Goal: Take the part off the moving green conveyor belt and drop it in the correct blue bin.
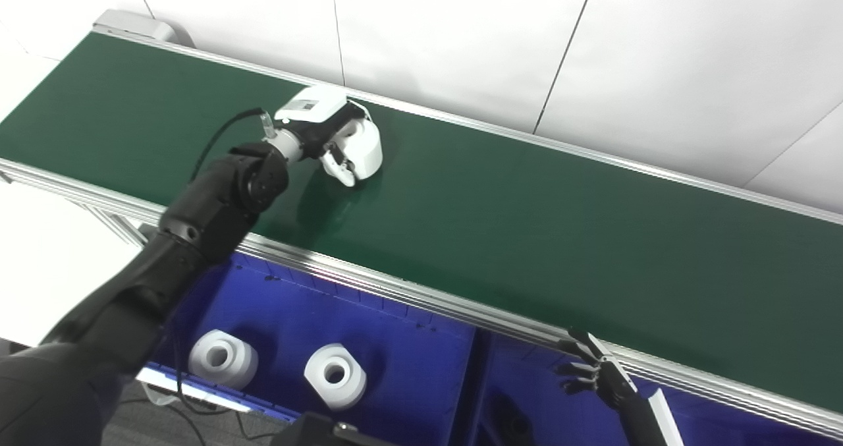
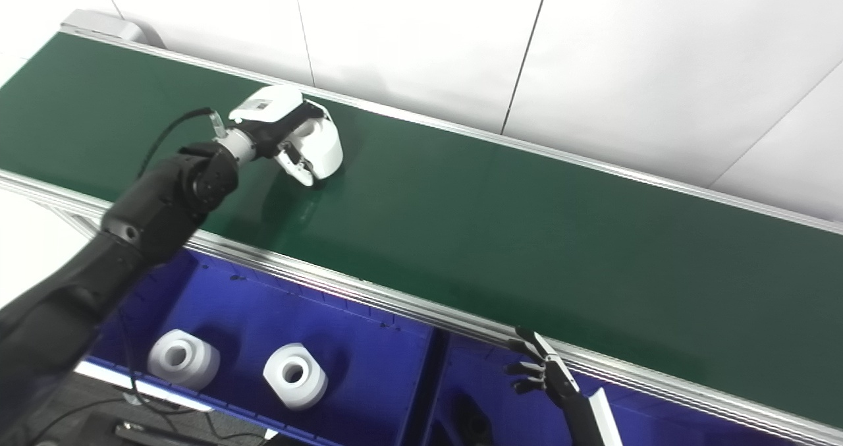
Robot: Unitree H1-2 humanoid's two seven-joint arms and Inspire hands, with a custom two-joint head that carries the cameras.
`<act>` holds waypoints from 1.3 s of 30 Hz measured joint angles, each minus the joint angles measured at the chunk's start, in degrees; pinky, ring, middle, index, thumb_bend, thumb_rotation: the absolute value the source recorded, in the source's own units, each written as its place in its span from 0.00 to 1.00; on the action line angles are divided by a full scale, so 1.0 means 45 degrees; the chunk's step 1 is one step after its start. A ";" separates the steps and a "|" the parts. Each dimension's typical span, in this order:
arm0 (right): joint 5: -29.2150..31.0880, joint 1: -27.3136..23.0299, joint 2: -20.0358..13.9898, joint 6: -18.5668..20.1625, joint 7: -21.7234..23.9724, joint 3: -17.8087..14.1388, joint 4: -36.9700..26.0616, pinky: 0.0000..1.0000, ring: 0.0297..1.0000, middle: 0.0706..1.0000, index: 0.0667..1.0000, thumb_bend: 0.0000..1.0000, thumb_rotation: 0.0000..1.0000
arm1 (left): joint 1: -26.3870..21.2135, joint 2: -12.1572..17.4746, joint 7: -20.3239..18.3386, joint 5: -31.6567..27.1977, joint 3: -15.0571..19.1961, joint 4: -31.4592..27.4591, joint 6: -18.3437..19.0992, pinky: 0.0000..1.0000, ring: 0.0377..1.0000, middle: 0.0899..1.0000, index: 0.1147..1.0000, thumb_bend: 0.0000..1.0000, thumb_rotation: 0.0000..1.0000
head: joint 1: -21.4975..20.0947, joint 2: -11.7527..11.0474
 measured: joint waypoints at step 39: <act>-0.1250 -0.0564 0.0994 0.1829 0.0090 -0.0032 -0.2024 0.69 0.73 0.77 0.87 0.86 0.36 | 0.8640 -0.1003 -0.1058 -0.5946 0.1265 -0.6333 -0.4734 0.38 0.39 0.45 0.44 0.50 0.00 | -0.3789 0.3379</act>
